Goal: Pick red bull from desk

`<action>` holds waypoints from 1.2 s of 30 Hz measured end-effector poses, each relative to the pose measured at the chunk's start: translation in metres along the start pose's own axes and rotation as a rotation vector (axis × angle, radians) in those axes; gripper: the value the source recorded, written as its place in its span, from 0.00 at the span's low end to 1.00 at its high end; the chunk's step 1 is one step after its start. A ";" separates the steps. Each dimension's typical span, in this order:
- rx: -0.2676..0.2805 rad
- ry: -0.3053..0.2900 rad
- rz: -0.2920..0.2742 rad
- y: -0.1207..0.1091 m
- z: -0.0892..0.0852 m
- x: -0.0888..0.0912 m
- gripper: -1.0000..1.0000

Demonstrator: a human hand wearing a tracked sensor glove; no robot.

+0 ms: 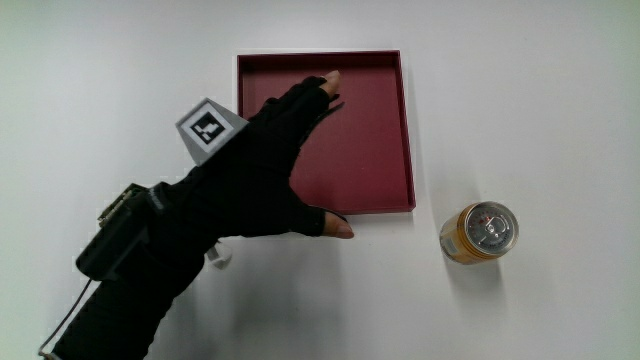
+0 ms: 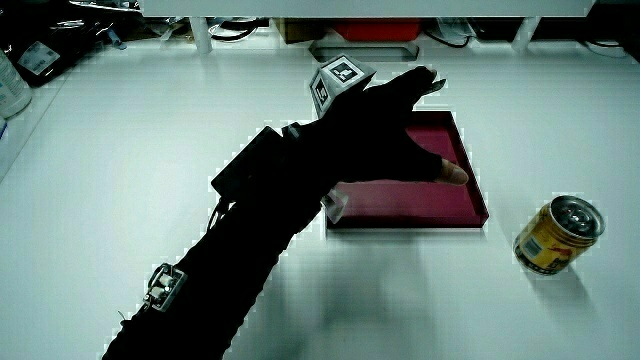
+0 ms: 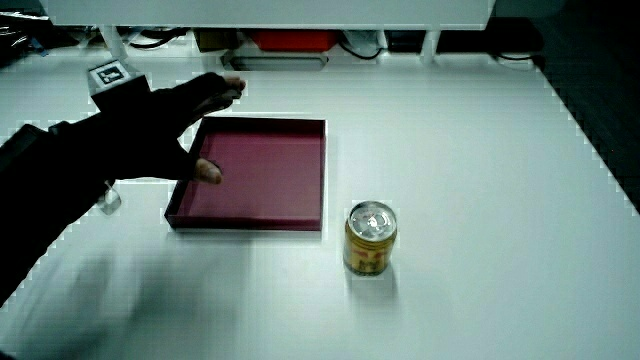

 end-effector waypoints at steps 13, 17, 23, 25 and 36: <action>-0.091 0.022 -0.058 0.058 -0.053 -0.024 0.50; -0.124 -0.014 -0.081 0.074 -0.070 -0.027 0.50; -0.085 0.155 -0.141 0.097 -0.090 -0.045 0.50; -0.085 0.157 -0.156 0.102 -0.098 -0.049 0.50; -0.096 0.163 -0.096 0.115 -0.126 -0.041 0.50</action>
